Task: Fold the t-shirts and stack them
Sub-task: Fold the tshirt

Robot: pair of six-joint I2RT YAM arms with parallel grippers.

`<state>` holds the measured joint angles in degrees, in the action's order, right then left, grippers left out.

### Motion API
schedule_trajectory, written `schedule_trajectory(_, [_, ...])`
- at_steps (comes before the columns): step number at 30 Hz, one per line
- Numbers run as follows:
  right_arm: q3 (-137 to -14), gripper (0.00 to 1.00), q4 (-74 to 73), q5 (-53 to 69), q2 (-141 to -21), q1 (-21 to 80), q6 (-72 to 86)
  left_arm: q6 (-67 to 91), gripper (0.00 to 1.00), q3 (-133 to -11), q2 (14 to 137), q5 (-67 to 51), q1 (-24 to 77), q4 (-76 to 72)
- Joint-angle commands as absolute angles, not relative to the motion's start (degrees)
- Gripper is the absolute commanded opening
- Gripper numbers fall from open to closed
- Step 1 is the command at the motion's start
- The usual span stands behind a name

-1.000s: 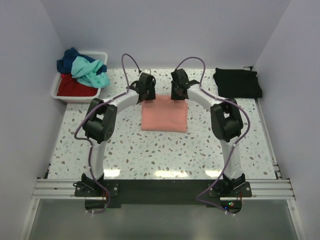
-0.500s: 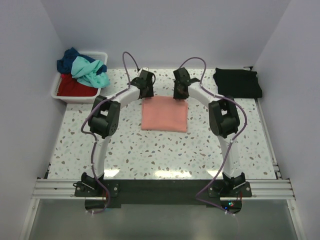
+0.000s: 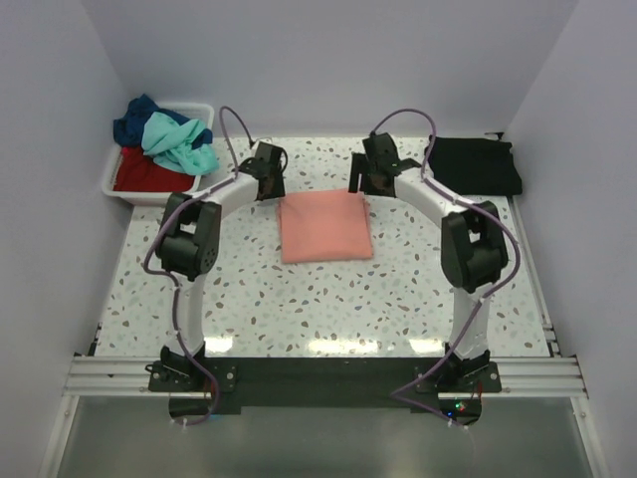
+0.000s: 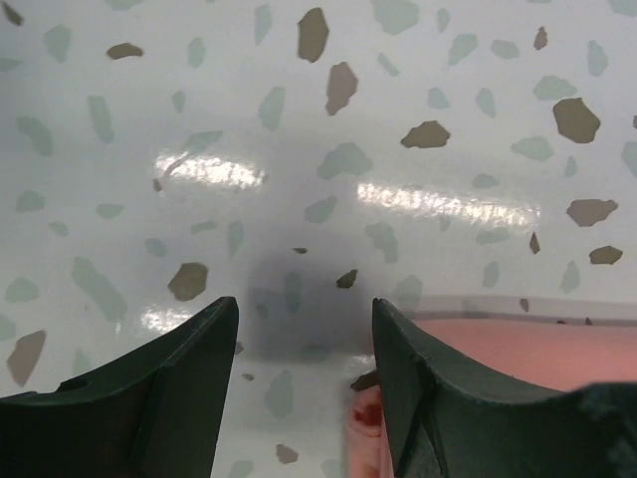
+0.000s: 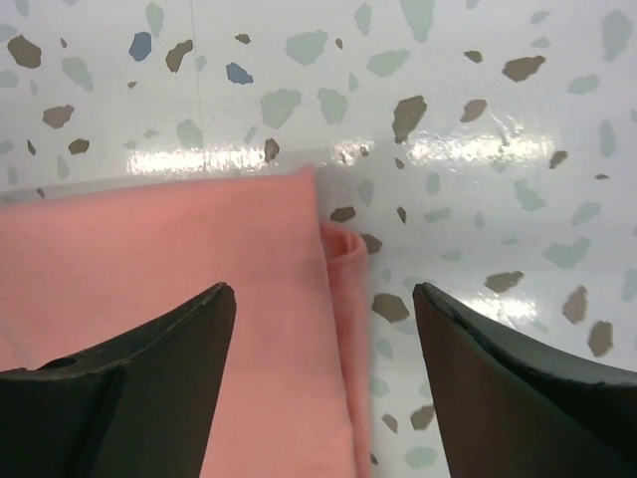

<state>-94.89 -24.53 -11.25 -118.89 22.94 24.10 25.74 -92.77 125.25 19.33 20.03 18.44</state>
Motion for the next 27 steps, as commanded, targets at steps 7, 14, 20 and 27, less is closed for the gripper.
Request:
schedule_trajectory(7, [-79.6, 0.91, -21.4, -11.9, -104.2, 22.2, 21.8, 22.1, 0.70, -79.5, 107.1, 17.0, 18.2, 14.6])
schedule_trajectory(14, [-71.3, 0.90, -15.2, 1.4, -101.6, 19.7, 21.3, 24.8, 0.70, -74.4, 100.4, 10.4, 17.9, 16.4])
schedule_trajectory(20, [-67.9, 0.88, -9.6, 11.1, -102.8, 15.9, 22.6, 25.8, 0.71, -72.4, 95.9, 5.0, 17.6, 16.6])
schedule_trajectory(27, [-68.7, 0.85, -7.8, 21.7, -108.0, 13.5, 23.3, 25.2, 0.71, -72.4, 92.9, 4.0, 17.4, 17.4])
